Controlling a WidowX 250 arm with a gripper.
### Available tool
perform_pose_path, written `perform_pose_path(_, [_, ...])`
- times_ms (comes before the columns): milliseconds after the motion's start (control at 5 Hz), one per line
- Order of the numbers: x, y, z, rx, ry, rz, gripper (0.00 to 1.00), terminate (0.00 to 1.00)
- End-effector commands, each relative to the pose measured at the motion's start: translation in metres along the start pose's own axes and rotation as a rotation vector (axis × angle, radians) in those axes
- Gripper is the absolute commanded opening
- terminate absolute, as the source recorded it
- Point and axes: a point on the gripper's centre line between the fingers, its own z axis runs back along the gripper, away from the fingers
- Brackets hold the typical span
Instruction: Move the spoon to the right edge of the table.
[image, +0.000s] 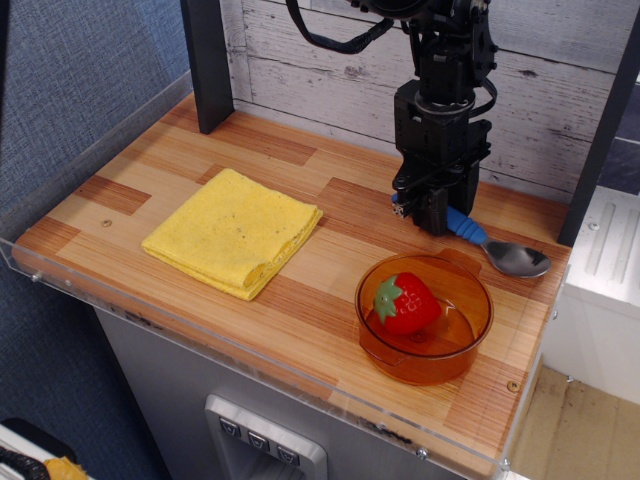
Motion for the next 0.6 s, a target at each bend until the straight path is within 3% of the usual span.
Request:
perform_pose_path(0, [0.010,0.002,0.027,-0.055,-0.019,-0.030,1.00,0.00])
perform_pose_path(400, [0.016,0.004,0.080,-0.099,-0.095,-0.067,1.00,0.00])
